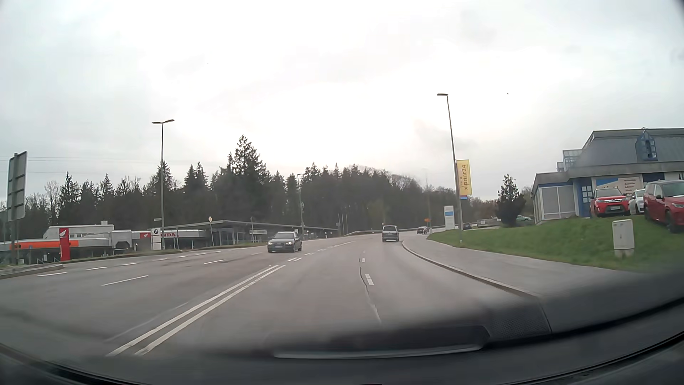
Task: Follow the waypoints while adhering to traffic rules and regulations
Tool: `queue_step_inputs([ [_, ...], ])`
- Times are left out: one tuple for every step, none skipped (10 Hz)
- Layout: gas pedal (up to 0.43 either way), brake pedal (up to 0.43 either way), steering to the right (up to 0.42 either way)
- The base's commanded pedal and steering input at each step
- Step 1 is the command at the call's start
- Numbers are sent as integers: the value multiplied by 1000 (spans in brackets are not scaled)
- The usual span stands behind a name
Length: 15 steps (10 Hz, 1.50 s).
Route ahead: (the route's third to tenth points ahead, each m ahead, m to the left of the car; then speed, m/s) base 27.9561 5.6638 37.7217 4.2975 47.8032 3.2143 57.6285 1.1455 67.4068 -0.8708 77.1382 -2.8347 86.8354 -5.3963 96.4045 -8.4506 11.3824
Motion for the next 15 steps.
queue_step_inputs([
  [209, 0, 18],
  [209, 0, 19],
  [220, 0, 21],
  [220, 0, 24],
  [220, 0, 27],
  [228, 0, 28],
  [228, 0, 27],
  [240, 0, 27],
  [260, 0, 25],
  [260, 0, 25],
  [268, 0, 23],
  [268, 0, 17],
  [268, 0, 16],
  [268, 0, 16],
  [268, 0, 15],
])
